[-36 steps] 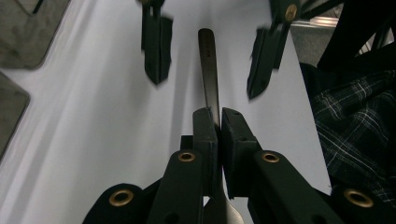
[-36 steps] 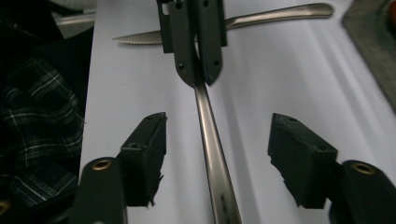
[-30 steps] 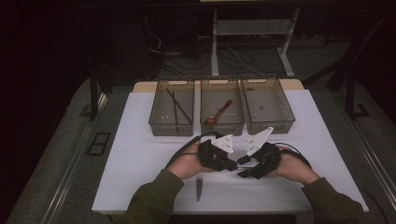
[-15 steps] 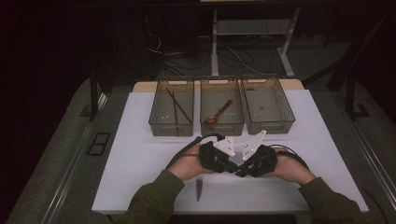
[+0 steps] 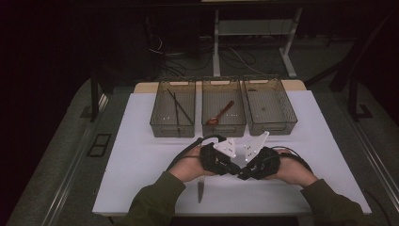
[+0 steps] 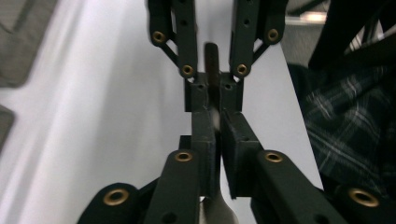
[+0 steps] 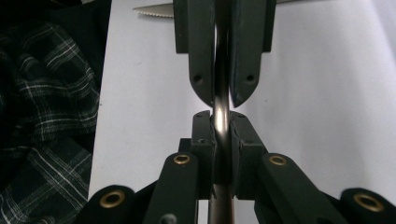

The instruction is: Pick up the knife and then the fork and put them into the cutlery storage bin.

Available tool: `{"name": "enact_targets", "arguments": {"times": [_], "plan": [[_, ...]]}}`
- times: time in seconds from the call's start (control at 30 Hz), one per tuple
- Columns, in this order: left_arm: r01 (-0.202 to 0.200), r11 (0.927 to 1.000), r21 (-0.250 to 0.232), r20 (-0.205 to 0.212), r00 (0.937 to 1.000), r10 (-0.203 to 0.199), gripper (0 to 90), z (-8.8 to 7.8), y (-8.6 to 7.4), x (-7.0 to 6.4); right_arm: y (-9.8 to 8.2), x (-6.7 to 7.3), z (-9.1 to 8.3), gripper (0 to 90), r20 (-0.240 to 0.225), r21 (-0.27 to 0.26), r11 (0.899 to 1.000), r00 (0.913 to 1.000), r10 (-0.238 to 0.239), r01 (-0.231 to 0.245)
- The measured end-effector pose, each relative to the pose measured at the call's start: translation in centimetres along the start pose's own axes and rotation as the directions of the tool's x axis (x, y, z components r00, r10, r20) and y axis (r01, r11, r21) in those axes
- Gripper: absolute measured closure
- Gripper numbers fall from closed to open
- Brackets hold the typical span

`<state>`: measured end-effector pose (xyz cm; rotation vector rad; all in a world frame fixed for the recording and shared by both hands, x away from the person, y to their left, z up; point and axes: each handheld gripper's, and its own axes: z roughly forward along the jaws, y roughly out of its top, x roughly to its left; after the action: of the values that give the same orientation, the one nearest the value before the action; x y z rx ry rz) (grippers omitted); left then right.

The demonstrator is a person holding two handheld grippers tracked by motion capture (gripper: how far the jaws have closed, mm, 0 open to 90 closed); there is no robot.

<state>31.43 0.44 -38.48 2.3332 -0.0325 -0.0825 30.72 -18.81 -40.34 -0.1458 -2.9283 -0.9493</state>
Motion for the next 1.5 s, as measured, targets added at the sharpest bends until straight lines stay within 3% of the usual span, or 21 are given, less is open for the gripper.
{"name": "enact_targets", "arguments": {"times": [0.17, 0.33, 0.4, 0.6, 0.7, 0.77, 0.8, 0.83, 0.93, 1.0, 1.03, 1.07, 1.1, 1.23, 1.3, 1.37, 1.47, 1.5], "plan": [[0.053, 0.9955, -0.079, -0.040, 0.9976, -0.056, 65.1, -1.9, -0.5, 0.2, -0.5, -0.5, -0.6, 82.0, 0.023, -0.005, 1.000, 0.9996, 0.019, -0.019], [0.131, 0.9787, -0.158, -0.082, 0.9860, -0.146, 54.4, -3.7, -2.0, 0.2, -1.2, -1.0, -1.5, 86.5, 0.049, -0.014, 0.999, 0.9980, 0.041, -0.041], [0.170, 0.9677, -0.186, -0.108, 0.9754, -0.192, 49.6, -4.5, -3.1, 0.0, -1.4, -1.2, -2.0, 86.5, 0.068, -0.023, 0.998, 0.9963, 0.053, -0.051], [0.229, 0.9450, -0.234, -0.188, 0.9428, -0.275, 42.6, -7.0, -6.3, -1.0, -2.2, -2.0, -3.3, 86.4, 0.119, -0.043, 0.994, 0.9873, 0.105, -0.101], [0.248, 0.9327, -0.262, -0.229, 0.9230, -0.310, 38.0, -7.9, -7.8, -1.9, -2.6, -2.5, -4.0, 86.4, 0.151, -0.048, 0.989, 0.9779, 0.145, -0.139], [0.262, 0.9217, -0.286, -0.260, 0.9046, -0.338, 35.1, -8.2, -8.8, -2.5, -2.9, -2.8, -4.6, 86.3, 0.167, -0.055, 0.986, 0.9719, 0.165, -0.158], [0.272, 0.9172, -0.291, -0.264, 0.8986, -0.350, 34.3, -8.2, -9.4, -2.7, -3.0, -3.0, -4.9, 86.4, 0.178, -0.062, 0.984, 0.9678, 0.178, -0.169], [0.285, 0.9080, -0.307, -0.271, 0.8883, -0.371, 33.1, -8.2, -9.8, -3.0, -3.1, -3.2, -5.3, 86.3, 0.188, -0.068, 0.981, 0.9637, 0.190, -0.180], [0.299, 0.8981, -0.323, -0.299, 0.8681, -0.396, 27.1, -8.1, -11.2, -3.4, -3.2, -3.7, -6.4, 86.3, 0.218, -0.102, 0.972, 0.9484, 0.230, -0.212], [0.311, 0.8891, -0.336, -0.322, 0.8491, -0.418, 21.8, -8.0, -12.0, -3.7, -3.2, -4.2, -7.1, 86.3, 0.236, -0.117, 0.966, 0.9386, 0.252, -0.230], [0.322, 0.8808, -0.347, -0.326, 0.8391, -0.435, 19.9, -7.9, -12.4, -3.8, -3.2, -4.4, -7.5, 86.3, 0.245, -0.125, 0.963, 0.9325, 0.265, -0.241], [0.330, 0.8740, -0.357, -0.330, 0.8309, -0.448, 17.2, -7.9, -12.7, -3.9, -3.2, -4.7, -7.8, 86.2, 0.257, -0.132, 0.959, 0.9259, 0.276, -0.249], [0.335, 0.8723, -0.356, -0.336, 0.8252, -0.454, 14.3, -7.8, -13.0, -4.0, -3.2, -5.1, -8.1, 86.2, 0.271, -0.144, 0.955, 0.9175, 0.291, -0.261], [0.339, 0.8833, -0.324, -0.379, 0.8087, -0.450, 6.8, -7.5, -13.5, -4.4, -3.1, -6.3, -9.5, 86.2, 0.313, -0.177, 0.935, 0.8830, 0.350, -0.308], [0.351, 0.8788, -0.324, -0.382, 0.8015, -0.460, 1.3, -7.4, -13.6, -4.4, -3.0, -7.0, -10.2, 86.2, 0.332, -0.194, 0.924, 0.8638, 0.379, -0.331], [0.354, 0.8771, -0.325, -0.387, 0.7967, -0.464, 0.0, -7.4, -13.7, -4.3, -2.9, -7.8, -10.7, 86.2, 0.352, -0.210, 0.914, 0.8451, 0.402, -0.348], [0.354, 0.8793, -0.319, -0.390, 0.7965, -0.462, 0.0, -7.4, -13.7, -4.3, -2.9, -9.0, -11.2, 86.2, 0.371, -0.233, 0.897, 0.8185, 0.439, -0.375], [0.355, 0.8792, -0.317, -0.390, 0.7960, -0.463, 0.0, -7.4, -13.8, -4.3, -3.0, -9.4, -11.3, 86.1, 0.384, -0.236, 0.891, 0.8054, 0.452, -0.387]]}}
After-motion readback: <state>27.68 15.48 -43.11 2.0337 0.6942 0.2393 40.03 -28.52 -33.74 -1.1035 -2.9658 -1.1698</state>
